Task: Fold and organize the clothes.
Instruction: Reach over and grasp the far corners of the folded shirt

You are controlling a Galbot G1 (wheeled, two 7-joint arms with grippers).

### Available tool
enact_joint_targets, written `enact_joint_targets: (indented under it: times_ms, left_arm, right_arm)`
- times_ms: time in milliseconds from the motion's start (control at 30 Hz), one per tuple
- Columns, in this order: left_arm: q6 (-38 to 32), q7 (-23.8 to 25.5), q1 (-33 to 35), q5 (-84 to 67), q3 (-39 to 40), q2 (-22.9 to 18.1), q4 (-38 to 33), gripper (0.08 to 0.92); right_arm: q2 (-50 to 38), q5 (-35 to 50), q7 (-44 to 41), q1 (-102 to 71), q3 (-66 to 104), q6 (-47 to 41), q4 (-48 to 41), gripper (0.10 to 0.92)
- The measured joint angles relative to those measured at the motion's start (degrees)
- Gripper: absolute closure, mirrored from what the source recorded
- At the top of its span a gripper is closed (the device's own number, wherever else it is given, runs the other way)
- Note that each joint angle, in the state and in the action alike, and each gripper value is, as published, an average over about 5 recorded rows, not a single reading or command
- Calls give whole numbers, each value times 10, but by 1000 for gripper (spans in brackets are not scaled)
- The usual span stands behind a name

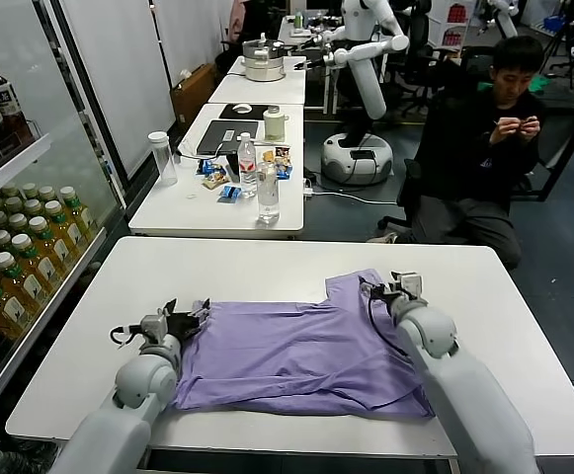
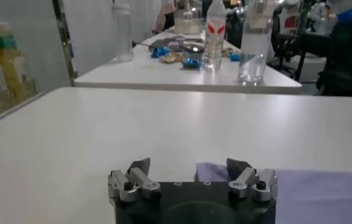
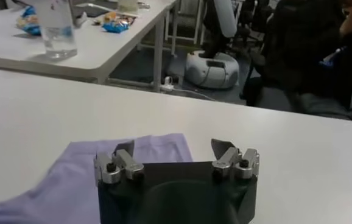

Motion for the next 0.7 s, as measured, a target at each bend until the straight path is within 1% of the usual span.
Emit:
enact_joint_targets:
  times_ms: [167, 233, 300, 533, 700]
  left_arm:
    - [5, -1, -17, -5, 13, 2, 18, 177]
    - [6, -1, -19, -6, 16, 5, 20, 182]
    - [7, -1, -18, -7, 18, 8, 20, 208]
    - [7, 3, -1, -10, 21, 17, 4, 398]
    - [7, 8, 17, -13, 22, 21, -15, 545]
  right_arm:
    - [18, 11, 2, 22, -5, 1, -54, 214]
    - [22, 15, 4, 27, -7, 1, -68, 252]
    - [24, 18, 4, 30, -9, 1, -79, 300]
    - [31, 24, 5, 30, -15, 3, -99, 498]
    - [33, 25, 5, 25, -17, 3, -104, 595]
